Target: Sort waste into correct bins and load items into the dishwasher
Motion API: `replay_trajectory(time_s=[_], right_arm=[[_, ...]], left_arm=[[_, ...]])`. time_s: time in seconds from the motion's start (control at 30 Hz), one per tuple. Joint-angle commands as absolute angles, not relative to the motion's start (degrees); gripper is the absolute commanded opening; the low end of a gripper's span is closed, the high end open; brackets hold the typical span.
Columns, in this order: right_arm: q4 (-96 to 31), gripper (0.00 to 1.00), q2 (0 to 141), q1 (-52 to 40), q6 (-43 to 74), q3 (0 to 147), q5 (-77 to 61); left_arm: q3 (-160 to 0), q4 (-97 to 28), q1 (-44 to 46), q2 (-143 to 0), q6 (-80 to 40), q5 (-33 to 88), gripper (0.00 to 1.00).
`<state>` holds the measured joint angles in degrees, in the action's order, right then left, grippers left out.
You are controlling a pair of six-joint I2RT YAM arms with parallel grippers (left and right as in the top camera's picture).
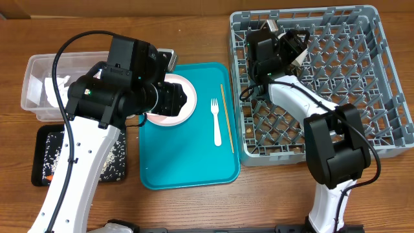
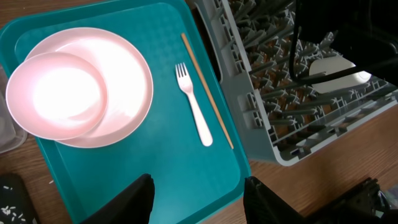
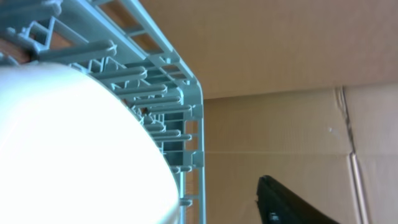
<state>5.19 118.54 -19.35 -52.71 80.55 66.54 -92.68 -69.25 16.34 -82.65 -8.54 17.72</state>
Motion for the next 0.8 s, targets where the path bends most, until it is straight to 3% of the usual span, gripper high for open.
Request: replay_trajectory(time_s=[0.0,0.2,0.5,0.77], right_arm=[[9.41,0.75,118.61,-20.10,-53.15,80.64,69.38],[18.68,0.96,116.88,-21.26,-54.50,80.64,72.88],[15.35,0.98,115.15,-22.48,-53.82,80.64,73.38],[3.36,1.00,115.15,-22.55,-42.52,80.62,73.21]], left_arm=[[-93.08,-69.19,16.14,-82.96,-7.20,17.32,0.50],[-93.08,-69.23,16.14,-82.96,-7.22,15.88,0.50],[-93.08,-70.30,16.14,-82.96,-7.25,14.87,0.50],[-93.08,-71.29,16.14,-82.96,-7.25,13.93,0.51]])
